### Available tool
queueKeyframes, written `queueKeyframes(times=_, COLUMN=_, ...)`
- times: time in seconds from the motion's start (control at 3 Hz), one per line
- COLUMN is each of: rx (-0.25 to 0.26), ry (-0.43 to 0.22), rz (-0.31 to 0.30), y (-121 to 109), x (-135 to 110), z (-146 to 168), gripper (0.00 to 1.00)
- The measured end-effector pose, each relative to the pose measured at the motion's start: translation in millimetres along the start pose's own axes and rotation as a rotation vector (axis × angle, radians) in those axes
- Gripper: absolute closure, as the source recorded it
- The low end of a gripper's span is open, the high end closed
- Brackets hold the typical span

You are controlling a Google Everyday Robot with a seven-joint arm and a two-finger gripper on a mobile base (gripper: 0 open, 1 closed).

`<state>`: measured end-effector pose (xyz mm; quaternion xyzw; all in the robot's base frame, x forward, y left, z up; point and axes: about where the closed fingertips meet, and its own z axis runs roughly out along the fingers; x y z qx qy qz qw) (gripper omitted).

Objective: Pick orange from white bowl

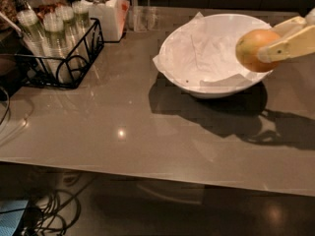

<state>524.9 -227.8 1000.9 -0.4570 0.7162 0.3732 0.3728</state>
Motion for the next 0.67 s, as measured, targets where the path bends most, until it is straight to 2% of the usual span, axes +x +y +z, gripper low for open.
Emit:
queueKeyframes(times=0.33, rx=0.023, ry=-0.084, rz=0.052, y=28.1, x=1.5, z=-39.4, gripper=1.0)
queueKeyframes(times=0.67, rx=0.038, ry=-0.093, rz=0.052, y=24.7, x=1.0, z=-40.9, gripper=1.0)
